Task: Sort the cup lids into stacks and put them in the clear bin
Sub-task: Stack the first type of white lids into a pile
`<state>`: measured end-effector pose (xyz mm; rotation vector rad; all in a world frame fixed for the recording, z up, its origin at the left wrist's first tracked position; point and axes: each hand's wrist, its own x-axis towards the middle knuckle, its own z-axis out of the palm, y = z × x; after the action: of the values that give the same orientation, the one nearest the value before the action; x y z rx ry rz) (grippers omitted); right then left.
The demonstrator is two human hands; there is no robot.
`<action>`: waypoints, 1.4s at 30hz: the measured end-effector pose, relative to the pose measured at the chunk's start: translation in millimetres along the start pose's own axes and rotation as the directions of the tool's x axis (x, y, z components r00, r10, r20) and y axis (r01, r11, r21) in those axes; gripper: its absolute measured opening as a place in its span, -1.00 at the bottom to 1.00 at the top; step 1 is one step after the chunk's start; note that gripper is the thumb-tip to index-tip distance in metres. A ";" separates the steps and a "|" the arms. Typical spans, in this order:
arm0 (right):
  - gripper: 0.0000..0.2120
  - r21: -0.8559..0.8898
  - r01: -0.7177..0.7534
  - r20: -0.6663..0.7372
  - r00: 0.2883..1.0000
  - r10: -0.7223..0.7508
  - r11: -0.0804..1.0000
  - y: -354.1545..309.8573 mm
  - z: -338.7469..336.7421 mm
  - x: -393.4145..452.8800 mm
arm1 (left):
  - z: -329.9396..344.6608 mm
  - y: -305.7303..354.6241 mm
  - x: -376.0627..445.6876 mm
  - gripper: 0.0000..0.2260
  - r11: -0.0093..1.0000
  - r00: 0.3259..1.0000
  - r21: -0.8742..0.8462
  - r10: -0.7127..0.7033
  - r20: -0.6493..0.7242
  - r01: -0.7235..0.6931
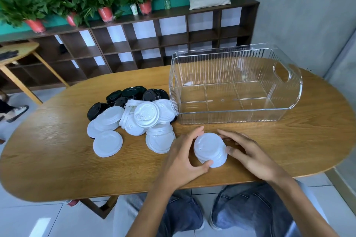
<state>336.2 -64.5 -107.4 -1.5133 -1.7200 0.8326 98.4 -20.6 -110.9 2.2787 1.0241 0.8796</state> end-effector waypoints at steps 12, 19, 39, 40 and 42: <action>-0.61 0.003 0.036 -0.041 0.999 -0.036 0.999 -0.1 4.6 0.4 | 3.1 -4.1 -0.2 -0.15 0.997 0.993 0.008 -0.075 0.087 0.074; -0.62 0.008 0.049 -0.042 0.998 -0.048 0.999 -1.1 4.0 0.5 | 2.3 -5.5 0.0 -0.19 0.994 0.993 -0.038 -0.100 0.067 0.103; -0.60 -0.086 0.051 -0.017 0.998 -0.052 0.995 -8.3 2.6 -1.5 | 1.7 -7.9 -0.7 -0.20 0.996 0.991 0.007 -0.094 0.095 0.094; -0.61 -0.088 0.050 -0.018 0.998 -0.052 0.995 -8.6 2.8 -1.5 | 1.4 -7.8 -0.5 -0.20 0.995 0.990 0.006 -0.099 0.097 0.099; -0.61 -0.109 0.050 -0.021 0.998 -0.052 0.993 -10.4 2.8 -0.4 | 1.0 -7.1 0.7 -0.20 0.995 0.990 0.011 -0.102 0.094 0.102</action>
<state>328.1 -66.2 -100.4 -1.5371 -1.8036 0.7024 96.2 -16.0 -115.9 2.2284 1.0915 0.7215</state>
